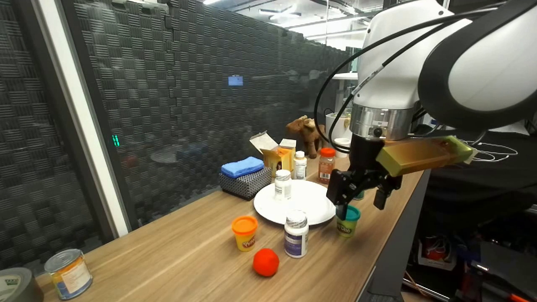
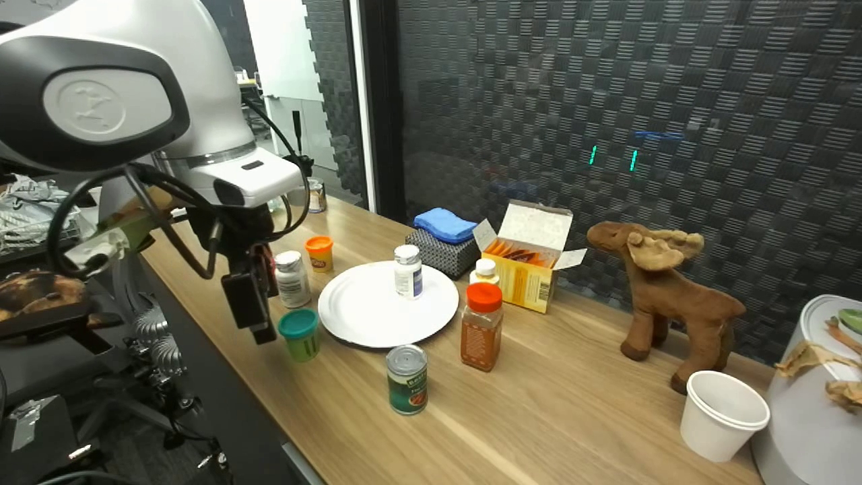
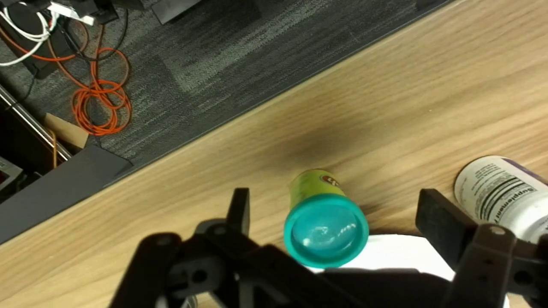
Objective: Put the bottles and the orange plushy on the table onto the plate
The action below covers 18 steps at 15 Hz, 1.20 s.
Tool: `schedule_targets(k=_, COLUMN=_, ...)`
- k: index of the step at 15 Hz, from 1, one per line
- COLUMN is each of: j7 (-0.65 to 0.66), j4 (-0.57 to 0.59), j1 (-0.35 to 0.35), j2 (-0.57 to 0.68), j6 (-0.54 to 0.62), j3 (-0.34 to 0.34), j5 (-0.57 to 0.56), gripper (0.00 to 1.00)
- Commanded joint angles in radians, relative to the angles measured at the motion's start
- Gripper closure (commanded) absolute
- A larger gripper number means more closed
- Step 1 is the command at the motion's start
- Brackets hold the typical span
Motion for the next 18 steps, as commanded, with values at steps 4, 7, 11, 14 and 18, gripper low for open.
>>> schedule_targets(k=4, j7=-0.119, j4=0.032, j1=-0.019, j2=0.020, j6=0.006, j3=0.005, j5=0.070, gripper=0.00)
schedule_targets(k=7, j7=-0.177, j4=0.058, j1=-0.027, j2=0.043, j6=-0.011, j3=-0.005, j5=0.106, gripper=0.00)
schedule_targets(k=11, j7=-0.237, j4=0.100, j1=-0.036, j2=0.080, j6=-0.029, j3=-0.013, j5=0.146, gripper=0.00)
schedule_targets(k=14, j7=-0.259, j4=0.131, j1=-0.039, j2=0.112, j6=-0.057, j3=-0.017, j5=0.155, gripper=0.00)
schedule_targets(k=18, j7=-0.261, j4=0.161, j1=-0.039, j2=0.157, j6=-0.086, j3=-0.025, j5=0.153, gripper=0.00)
